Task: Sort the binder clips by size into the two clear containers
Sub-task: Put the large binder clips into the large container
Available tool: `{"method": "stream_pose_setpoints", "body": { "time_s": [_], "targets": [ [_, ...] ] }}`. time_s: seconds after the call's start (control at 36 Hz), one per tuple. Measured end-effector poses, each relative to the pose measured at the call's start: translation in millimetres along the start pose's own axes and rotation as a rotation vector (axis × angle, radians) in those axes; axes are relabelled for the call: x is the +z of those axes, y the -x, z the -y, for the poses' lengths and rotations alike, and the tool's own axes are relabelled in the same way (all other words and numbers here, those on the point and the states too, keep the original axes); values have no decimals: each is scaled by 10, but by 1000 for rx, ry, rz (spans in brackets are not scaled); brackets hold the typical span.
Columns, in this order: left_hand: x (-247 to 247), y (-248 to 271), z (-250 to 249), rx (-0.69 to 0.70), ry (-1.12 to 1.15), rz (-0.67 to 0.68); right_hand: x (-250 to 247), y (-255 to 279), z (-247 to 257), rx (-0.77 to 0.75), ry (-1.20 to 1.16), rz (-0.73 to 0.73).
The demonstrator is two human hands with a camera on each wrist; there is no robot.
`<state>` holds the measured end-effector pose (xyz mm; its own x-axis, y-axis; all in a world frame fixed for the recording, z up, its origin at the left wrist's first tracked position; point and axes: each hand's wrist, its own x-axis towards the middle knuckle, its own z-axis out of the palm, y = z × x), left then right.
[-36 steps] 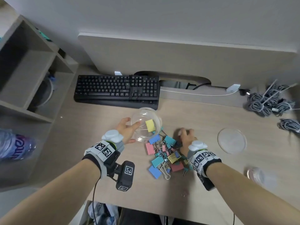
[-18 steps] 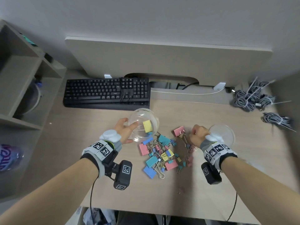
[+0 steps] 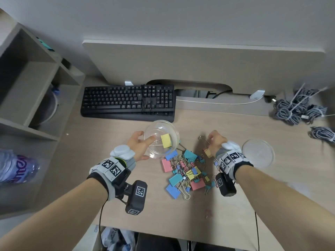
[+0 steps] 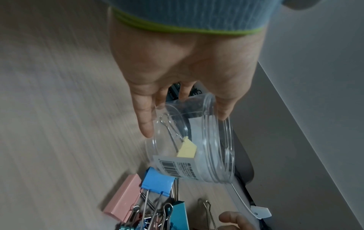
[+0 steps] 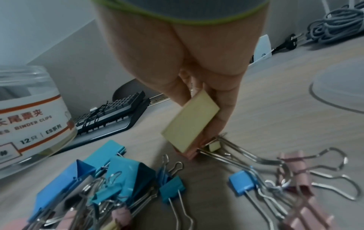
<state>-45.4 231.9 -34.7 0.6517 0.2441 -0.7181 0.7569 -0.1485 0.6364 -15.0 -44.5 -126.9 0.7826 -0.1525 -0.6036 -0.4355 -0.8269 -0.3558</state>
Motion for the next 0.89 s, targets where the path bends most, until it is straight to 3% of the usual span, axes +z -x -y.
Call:
{"method": "stream_pose_setpoints", "body": {
  "time_s": [0.08,0.19,0.39,0.53,0.67,0.89],
  "targets": [
    [10,-7,15,-1,2,7,14,-22,-31,-3,30,4],
    [37,-10,30,-9,7,3,58,18,-61,-36,41,-195],
    [79,-26,35,-14,-11,-1,184,4,-170,-158,376,-111],
    [90,-25,33,-16,-35,1,266,-87,-117,-147,481,-78],
    [130,-31,25,-13,-46,-7,230,-111,-144,-157,444,-48],
    [218,-34,-4,-1,-65,23,2,77,-322,-59,290,-121]
  ]
}}
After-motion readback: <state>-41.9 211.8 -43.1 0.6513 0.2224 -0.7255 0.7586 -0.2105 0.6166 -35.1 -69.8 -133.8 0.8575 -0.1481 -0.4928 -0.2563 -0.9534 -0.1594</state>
